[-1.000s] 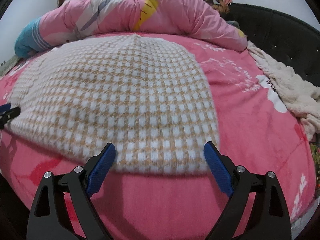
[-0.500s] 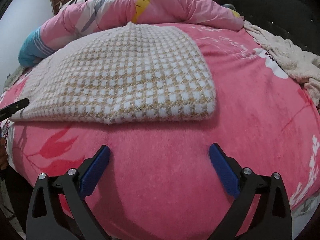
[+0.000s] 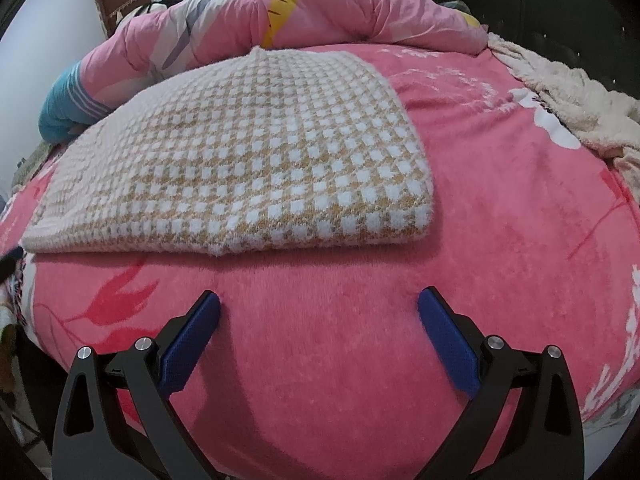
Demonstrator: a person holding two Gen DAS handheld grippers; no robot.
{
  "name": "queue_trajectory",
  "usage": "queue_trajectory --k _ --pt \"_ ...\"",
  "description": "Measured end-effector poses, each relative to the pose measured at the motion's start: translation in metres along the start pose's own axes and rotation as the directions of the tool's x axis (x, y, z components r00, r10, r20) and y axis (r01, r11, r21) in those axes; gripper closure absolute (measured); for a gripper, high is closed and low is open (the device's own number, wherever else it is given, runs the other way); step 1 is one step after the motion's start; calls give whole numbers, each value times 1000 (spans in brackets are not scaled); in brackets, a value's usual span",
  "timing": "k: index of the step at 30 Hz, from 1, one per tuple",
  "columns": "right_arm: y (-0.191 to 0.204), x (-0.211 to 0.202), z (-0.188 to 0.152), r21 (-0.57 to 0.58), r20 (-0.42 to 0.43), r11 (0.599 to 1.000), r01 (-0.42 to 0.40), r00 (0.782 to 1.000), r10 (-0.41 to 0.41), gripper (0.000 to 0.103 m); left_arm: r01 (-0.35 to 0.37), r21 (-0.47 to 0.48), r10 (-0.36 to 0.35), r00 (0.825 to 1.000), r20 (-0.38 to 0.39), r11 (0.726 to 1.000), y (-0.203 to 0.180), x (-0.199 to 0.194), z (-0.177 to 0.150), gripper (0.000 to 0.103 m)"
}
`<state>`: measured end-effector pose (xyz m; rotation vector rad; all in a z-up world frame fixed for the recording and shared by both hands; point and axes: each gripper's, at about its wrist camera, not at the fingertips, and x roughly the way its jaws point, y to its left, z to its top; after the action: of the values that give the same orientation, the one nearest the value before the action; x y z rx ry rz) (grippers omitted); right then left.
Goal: Fold large clothes
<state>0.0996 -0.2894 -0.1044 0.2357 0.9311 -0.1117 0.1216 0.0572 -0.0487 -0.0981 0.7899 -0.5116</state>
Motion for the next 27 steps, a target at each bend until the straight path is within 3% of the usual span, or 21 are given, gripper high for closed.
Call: queue_trajectory --k 4,9,12,17,23,27 --pt "-21 -4 6 138 16 981 -133 991 132 7 78 -129 -82 996 -27 989 21 15 -1 19" --pt "-58 5 19 333 69 893 -304 952 298 7 174 -275 -171 985 38 946 50 28 1 19" --pt "-65 11 25 363 92 875 -321 946 310 7 205 -326 -187 979 85 923 60 35 6 19" --pt "-71 18 33 394 147 855 -338 941 304 10 185 -313 -159 981 108 931 57 45 15 23" --pt "-81 26 37 460 191 813 -357 934 302 32 174 -366 -137 983 125 914 68 55 25 44" --pt "-72 34 46 438 161 848 -299 954 253 48 123 -366 -94 991 95 922 71 61 28 57"
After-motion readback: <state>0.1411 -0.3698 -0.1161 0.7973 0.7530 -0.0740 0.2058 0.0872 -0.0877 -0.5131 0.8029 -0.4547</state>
